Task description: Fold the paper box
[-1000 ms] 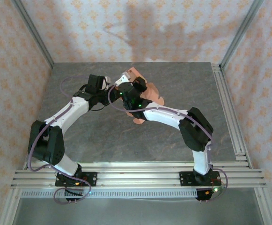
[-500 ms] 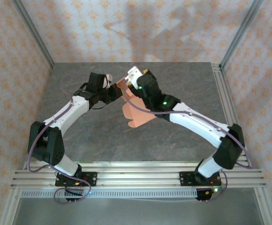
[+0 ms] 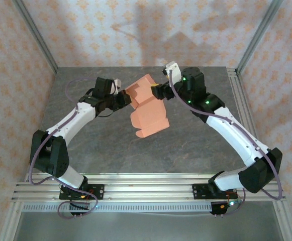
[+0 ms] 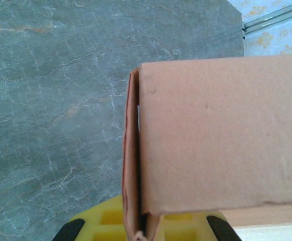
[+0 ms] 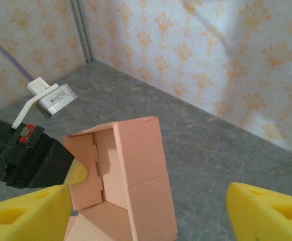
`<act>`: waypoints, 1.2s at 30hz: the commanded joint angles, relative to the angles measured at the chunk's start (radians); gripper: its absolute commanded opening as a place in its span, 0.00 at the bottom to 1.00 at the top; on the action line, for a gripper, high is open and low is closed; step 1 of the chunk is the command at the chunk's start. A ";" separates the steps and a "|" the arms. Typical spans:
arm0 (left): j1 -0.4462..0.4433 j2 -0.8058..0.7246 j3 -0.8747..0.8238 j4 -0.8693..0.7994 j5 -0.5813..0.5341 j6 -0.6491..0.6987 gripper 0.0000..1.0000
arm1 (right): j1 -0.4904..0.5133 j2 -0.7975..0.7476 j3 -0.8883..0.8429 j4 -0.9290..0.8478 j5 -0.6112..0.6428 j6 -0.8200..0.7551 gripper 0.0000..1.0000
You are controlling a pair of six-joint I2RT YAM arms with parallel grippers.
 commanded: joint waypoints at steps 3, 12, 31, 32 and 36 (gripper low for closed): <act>-0.001 -0.013 0.079 -0.214 -0.182 0.134 0.00 | -0.036 -0.018 -0.044 -0.002 -0.084 0.106 0.80; 0.023 0.185 0.208 -0.539 -0.171 0.302 0.00 | -0.036 -0.016 -0.136 -0.012 -0.032 0.119 0.80; 0.004 0.664 0.676 -1.169 -0.610 0.459 0.00 | -0.053 0.022 -0.176 -0.046 0.069 0.028 0.80; 0.000 0.677 0.693 -1.179 -0.620 0.454 0.00 | -0.054 0.026 -0.173 -0.046 0.070 0.026 0.80; -0.020 0.728 0.763 -1.212 -0.655 0.439 0.03 | -0.062 0.029 -0.176 -0.045 0.070 0.019 0.80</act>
